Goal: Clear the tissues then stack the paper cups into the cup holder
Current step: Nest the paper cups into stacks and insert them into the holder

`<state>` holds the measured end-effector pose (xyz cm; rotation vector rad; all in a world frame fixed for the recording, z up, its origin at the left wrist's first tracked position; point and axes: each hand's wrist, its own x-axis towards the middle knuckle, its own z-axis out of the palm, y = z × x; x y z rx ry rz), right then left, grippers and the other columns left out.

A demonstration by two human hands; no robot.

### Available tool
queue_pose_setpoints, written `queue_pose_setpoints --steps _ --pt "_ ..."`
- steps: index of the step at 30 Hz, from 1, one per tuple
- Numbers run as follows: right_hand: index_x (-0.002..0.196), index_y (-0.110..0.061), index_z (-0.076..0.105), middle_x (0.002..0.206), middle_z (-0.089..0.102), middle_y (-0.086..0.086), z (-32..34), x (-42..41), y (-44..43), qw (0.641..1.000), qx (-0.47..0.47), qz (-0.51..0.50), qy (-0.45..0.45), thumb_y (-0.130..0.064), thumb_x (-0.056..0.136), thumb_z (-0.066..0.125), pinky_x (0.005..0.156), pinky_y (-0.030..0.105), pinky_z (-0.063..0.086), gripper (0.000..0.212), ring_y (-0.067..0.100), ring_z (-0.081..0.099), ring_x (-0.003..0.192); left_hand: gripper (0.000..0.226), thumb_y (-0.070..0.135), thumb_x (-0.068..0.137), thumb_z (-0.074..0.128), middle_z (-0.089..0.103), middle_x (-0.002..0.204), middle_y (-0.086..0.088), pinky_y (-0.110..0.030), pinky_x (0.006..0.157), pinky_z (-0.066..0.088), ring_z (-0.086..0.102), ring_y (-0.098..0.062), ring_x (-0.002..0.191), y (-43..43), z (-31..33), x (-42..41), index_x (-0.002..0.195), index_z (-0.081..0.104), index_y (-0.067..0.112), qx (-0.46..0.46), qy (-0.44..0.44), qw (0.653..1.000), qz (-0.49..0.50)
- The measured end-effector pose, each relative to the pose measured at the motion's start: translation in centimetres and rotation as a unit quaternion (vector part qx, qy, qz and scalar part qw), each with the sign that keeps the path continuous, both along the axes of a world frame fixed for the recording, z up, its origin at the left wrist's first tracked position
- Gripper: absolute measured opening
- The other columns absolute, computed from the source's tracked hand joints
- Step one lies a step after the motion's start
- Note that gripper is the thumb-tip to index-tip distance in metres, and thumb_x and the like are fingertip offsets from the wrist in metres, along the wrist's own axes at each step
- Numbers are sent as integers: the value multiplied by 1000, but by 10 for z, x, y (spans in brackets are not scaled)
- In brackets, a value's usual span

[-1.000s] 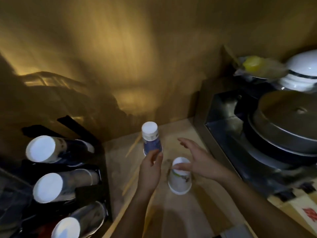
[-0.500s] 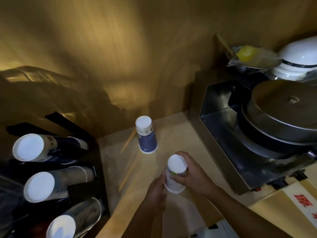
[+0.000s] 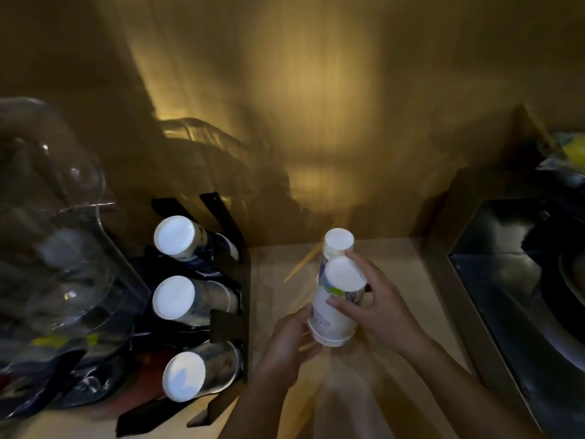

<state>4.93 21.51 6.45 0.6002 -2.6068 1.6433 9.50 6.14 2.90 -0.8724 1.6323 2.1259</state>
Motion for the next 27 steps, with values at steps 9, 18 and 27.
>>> queue_pose_setpoints --steps 9,18,27 --pt "125 -48 39 124 47 -24 89 -3 -60 985 -68 111 116 -57 61 71 87 7 39 71 -5 46 114 30 31 89 55 75 105 -8 -29 69 59 71 -19 96 -53 90 43 108 70 14 37 162 982 87" --pt "131 -35 38 128 49 -6 126 5 -125 958 -86 227 154 -48 66 72 91 15 41 75 4 46 114 32 30 93 48 75 103 -8 -31 87 49 69 -20 100 -100 126 74 105 71 12 -120 213 949 200" --pt "134 -29 34 127 46 -9 108 7 -178 943 -29 281 174 -50 68 69 92 24 38 77 4 41 113 43 48 91 46 77 96 4 -30 81 49 71 -4 86 -128 113 74 108 71 16 -54 180 942 278"
